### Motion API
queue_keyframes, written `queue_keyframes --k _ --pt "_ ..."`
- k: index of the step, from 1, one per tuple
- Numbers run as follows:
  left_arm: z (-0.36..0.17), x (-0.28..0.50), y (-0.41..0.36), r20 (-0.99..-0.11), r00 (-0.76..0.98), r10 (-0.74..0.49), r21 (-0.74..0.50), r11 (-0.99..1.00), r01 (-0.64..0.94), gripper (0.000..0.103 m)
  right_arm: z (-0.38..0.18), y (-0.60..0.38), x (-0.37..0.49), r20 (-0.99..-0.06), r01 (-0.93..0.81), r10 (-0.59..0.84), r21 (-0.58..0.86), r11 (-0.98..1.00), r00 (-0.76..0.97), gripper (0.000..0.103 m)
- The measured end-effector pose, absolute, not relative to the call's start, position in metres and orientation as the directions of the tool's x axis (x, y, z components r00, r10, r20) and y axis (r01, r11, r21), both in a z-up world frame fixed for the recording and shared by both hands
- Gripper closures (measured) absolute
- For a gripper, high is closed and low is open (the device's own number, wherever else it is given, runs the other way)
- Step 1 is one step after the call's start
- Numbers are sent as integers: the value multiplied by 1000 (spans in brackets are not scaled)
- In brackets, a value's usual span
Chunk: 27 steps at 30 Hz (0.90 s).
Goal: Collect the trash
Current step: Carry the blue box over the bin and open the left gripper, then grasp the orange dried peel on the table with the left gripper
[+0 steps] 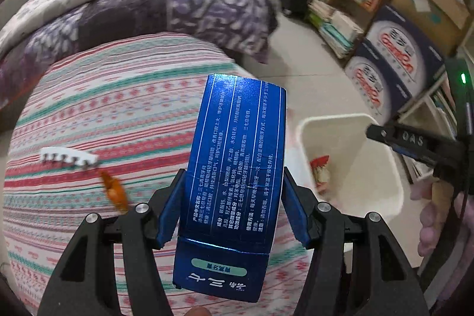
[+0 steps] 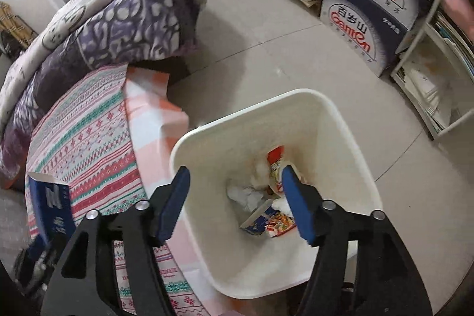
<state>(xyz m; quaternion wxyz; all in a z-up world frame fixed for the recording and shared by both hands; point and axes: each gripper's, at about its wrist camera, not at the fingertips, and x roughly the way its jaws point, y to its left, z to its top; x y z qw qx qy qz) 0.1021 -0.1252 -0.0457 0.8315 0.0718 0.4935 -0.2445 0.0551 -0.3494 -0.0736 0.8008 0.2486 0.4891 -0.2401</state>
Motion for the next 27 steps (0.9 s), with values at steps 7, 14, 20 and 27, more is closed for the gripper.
queue_keyframes --k 7,14,20,27 --pt "-62 85 -172 -862 266 -431 -228 799 556 42 -60 -378 38 -883 671 -152 215 710 444 32" --pt "-77 70 -212 -849 133 -512 -340 721 603 40 -55 -398 25 -872 703 -150 262 661 466 31" --pt "-82 63 -226 -798 59 -600 -462 670 581 19 -53 -406 20 -864 715 -134 304 630 486 30" --pt "-90 82 -188 -897 388 -215 -30 902 431 18 -54 -388 32 -862 678 -85 328 658 500 29"
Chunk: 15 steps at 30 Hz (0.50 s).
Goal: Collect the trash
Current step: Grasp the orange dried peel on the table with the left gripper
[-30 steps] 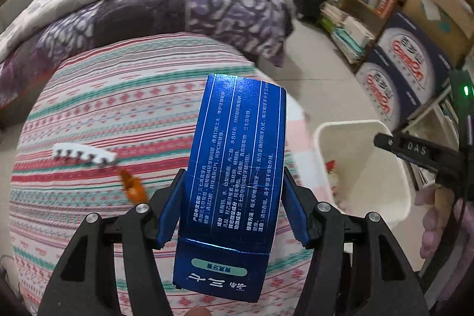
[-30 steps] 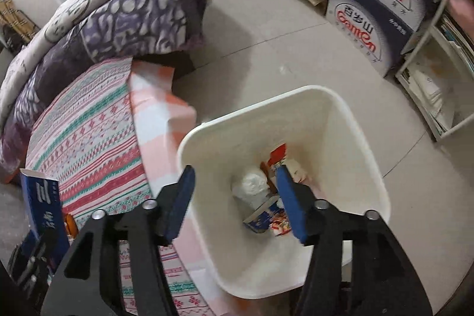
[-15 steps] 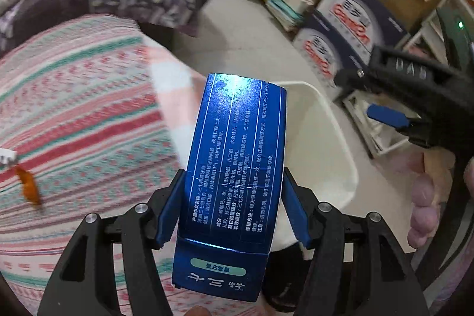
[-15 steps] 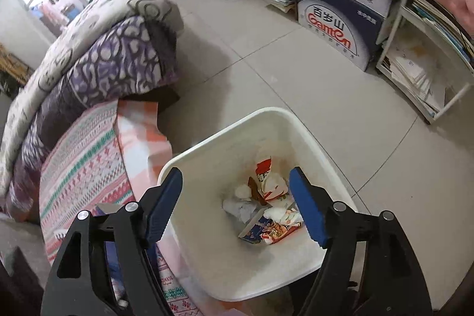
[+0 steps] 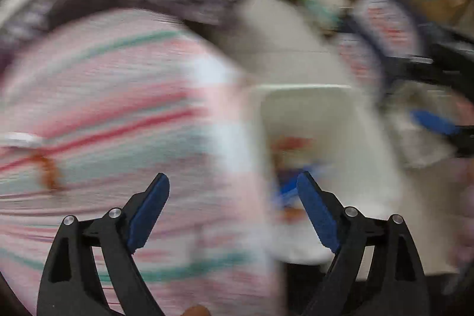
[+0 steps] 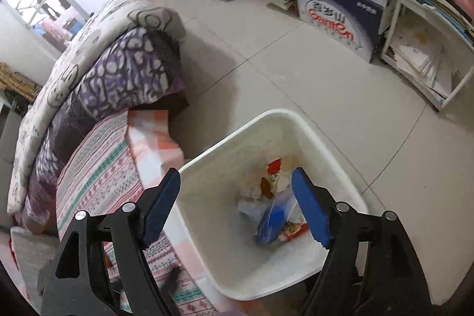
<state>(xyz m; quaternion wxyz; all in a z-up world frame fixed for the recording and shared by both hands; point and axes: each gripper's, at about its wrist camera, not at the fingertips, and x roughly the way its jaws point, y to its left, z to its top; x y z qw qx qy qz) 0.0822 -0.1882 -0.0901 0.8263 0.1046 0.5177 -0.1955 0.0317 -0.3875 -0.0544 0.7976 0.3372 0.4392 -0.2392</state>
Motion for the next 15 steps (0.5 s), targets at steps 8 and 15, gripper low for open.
queue_keyframes --k 8,15 --pt "-112 128 -96 -889 448 98 155 984 92 18 -60 -346 55 -873 607 -38 307 733 487 27" --pt "-132 147 -49 -916 391 89 104 994 17 31 -67 -317 69 -883 570 -15 290 769 469 26"
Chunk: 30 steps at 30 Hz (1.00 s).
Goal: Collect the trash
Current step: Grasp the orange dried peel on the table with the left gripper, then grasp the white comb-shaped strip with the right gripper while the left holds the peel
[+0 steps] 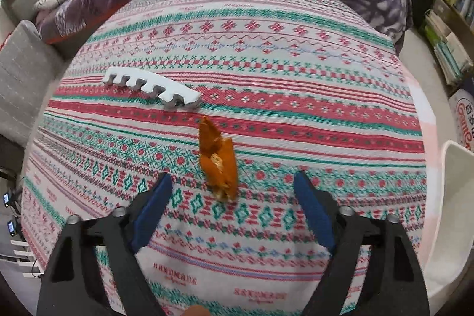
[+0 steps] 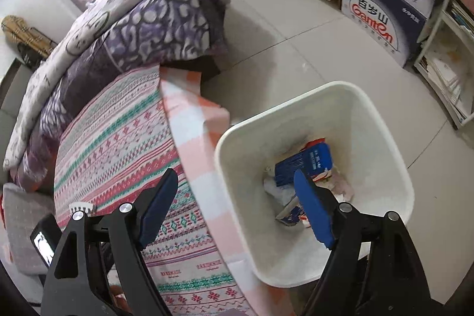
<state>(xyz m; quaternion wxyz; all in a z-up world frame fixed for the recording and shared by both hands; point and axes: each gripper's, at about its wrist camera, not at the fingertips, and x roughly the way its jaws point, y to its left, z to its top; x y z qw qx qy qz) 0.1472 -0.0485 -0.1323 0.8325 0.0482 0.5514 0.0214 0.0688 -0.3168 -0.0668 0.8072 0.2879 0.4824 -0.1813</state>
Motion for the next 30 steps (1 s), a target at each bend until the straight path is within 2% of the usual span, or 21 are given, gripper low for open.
queue_keyframes --k 1,3,4,5,6,10,14,19,25,30 --pt "-135 149 -45 -920 385 79 95 995 22 35 -68 -314 71 -884 568 -14 287 771 466 26" --pt "-140 153 -41 -930 363 54 70 997 30 56 -70 -306 75 -888 559 -11 279 781 459 26" --pt "-141 154 -37 -932 361 18 33 999 35 60 -72 -303 77 -890 554 -10 275 786 455 26" --pt "-140 153 -36 -931 365 8 25 999 41 75 -73 -299 79 -892 549 -7 272 790 452 26" --pt "-140 153 -35 -930 366 11 31 998 49 78 -75 -294 82 -894 538 0 269 799 448 26" --pt "-133 149 -13 -933 358 -25 -14 999 32 80 -79 -270 93 -893 473 17 253 844 449 26" --pt "-108 149 28 -921 390 -3 -15 999 -28 80 -83 -224 112 -881 298 36 198 934 472 26" --pt "-72 135 82 -904 422 74 50 996 -68 80 -88 -164 146 -861 93 108 176 980 497 27" --pt "-50 122 140 -896 420 142 120 990 -78 80 -90 -68 193 -833 -157 212 151 976 511 33" --pt "-43 130 165 -903 420 93 54 993 -103 80 -115 0 221 -857 -280 222 95 955 465 34"
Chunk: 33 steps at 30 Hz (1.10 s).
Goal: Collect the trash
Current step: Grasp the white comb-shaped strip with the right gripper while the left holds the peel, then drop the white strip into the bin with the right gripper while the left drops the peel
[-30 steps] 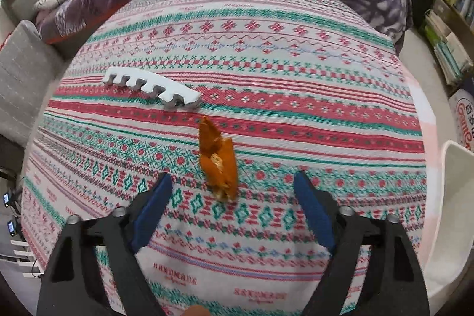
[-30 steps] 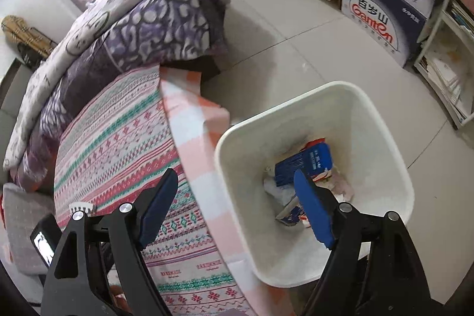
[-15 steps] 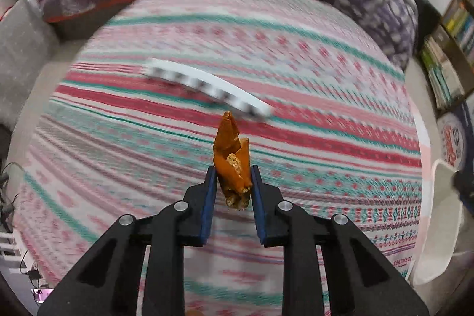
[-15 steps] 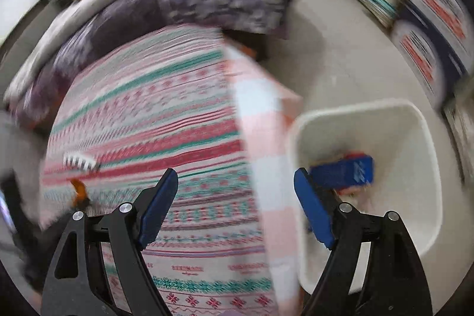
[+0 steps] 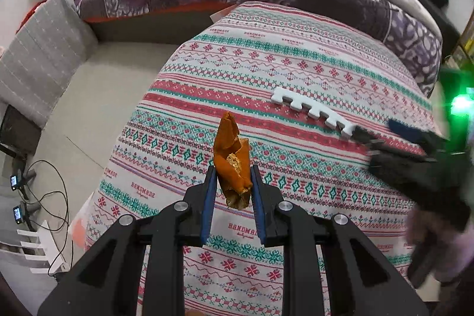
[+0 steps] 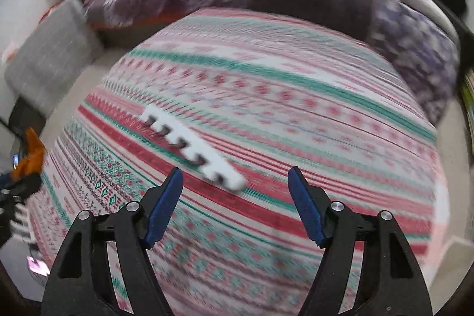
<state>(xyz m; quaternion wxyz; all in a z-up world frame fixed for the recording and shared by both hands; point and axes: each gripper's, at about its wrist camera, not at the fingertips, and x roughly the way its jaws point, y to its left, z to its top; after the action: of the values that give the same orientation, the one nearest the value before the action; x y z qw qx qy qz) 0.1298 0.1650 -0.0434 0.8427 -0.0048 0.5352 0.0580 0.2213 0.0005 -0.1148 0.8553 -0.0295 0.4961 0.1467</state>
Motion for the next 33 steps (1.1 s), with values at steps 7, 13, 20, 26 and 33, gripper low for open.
queue_keyframes --k 7,13,20,26,33 --pt "-34 136 167 -897 440 49 12 996 -88 80 -140 26 238 -880 -294 177 45 955 441 63" --pt "-43 138 167 -907 418 49 7 995 -100 80 -125 15 227 -868 -260 188 71 963 459 82" --pt "-35 136 158 -892 450 37 -7 996 -94 80 -86 -10 199 -835 -191 155 62 980 528 82" --pt "-35 136 148 -889 456 23 -15 997 -79 80 -61 -31 179 -826 -116 126 75 990 549 82" --pt "-36 134 129 -887 463 8 -17 999 -49 80 -53 -70 153 -852 -2 84 97 995 517 82"
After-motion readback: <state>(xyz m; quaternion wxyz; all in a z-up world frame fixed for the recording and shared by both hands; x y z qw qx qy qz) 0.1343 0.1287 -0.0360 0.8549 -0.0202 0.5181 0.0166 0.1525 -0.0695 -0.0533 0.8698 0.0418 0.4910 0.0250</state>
